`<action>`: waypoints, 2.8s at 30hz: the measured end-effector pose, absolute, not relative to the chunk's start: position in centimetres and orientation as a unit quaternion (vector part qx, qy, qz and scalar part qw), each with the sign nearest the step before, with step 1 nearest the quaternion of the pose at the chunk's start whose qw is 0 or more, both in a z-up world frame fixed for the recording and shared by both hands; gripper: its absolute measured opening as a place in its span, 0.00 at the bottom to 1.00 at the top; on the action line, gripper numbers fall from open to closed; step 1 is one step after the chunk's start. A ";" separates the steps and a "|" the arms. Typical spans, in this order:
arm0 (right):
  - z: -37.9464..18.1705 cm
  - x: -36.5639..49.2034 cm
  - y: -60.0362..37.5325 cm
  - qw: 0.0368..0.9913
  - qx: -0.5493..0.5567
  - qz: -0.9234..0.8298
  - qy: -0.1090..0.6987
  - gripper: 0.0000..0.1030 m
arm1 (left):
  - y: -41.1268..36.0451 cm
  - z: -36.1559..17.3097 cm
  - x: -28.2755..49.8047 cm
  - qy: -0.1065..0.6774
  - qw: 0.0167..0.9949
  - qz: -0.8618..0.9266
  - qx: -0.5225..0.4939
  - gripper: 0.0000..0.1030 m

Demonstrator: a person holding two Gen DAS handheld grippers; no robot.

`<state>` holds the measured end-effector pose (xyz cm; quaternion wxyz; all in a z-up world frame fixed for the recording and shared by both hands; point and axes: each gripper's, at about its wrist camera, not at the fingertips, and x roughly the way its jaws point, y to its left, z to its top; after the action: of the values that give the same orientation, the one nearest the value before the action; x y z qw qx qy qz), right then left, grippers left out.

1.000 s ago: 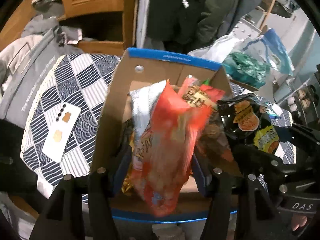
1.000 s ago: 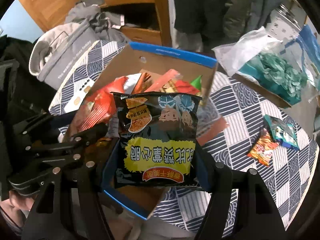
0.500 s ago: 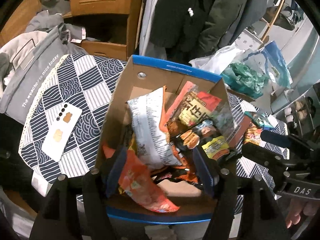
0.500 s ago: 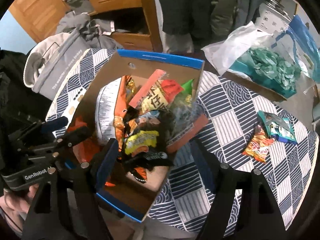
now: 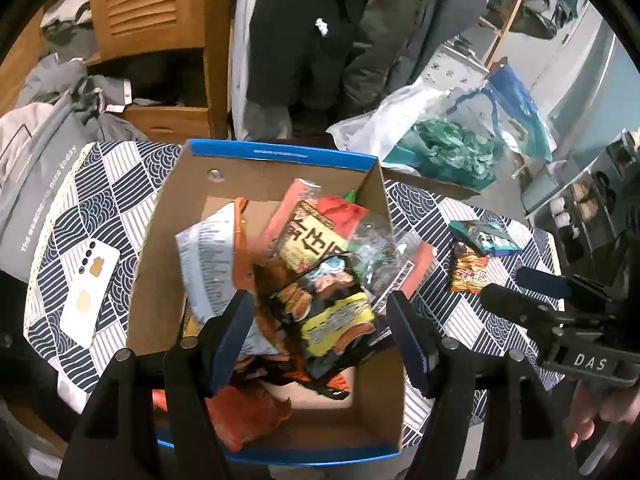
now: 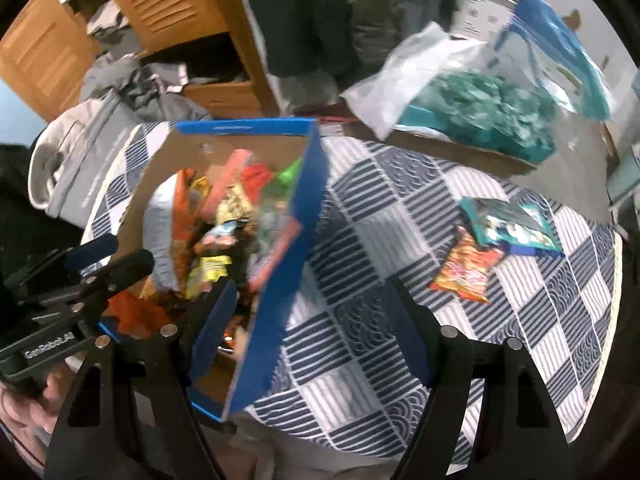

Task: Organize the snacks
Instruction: 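Move both tools back over the remaining snacks on the table, then grasp the teal printed bag with the right tool while the left tool grasps the red chip bag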

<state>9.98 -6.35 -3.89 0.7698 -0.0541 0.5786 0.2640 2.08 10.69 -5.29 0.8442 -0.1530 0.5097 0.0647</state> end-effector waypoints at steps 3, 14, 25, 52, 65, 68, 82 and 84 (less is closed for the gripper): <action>-4.2 10.8 -8.5 0.772 -0.040 0.248 0.583 0.73 | 9.6 -5.2 3.0 0.513 0.843 0.060 -0.152 0.68; -5.8 13.3 -16.3 0.778 0.008 0.194 0.597 0.73 | 5.5 -5.2 6.0 0.515 0.846 0.030 -0.136 0.68; -8.5 16.2 -22.4 0.776 0.046 0.144 0.612 0.73 | 0.9 -6.8 10.3 0.526 0.841 0.011 -0.128 0.68; -18.5 25.1 -27.5 0.735 0.234 0.075 0.632 0.73 | -6.1 -15.4 24.9 0.561 0.825 0.006 -0.067 0.68; -21.8 26.6 -26.4 0.720 0.297 0.078 0.622 0.71 | -6.3 -18.0 25.8 0.578 0.812 0.000 -0.087 0.68; -21.6 26.7 -26.4 0.724 0.299 0.091 0.614 0.50 | -6.3 -18.0 25.5 0.583 0.806 -0.010 -0.104 0.68; -16.1 25.2 -30.0 0.788 0.235 0.073 0.565 0.17 | -11.5 -18.3 21.4 0.611 0.783 -0.077 -0.081 0.76; -15.8 24.7 -30.6 0.791 0.224 0.067 0.565 0.17 | -12.0 -18.7 21.0 0.617 0.779 -0.077 -0.079 0.76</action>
<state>24.67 -30.63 -15.80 0.7911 0.2238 0.5653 0.0671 20.98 -11.97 -18.67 0.7788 -0.0793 0.6174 -0.0774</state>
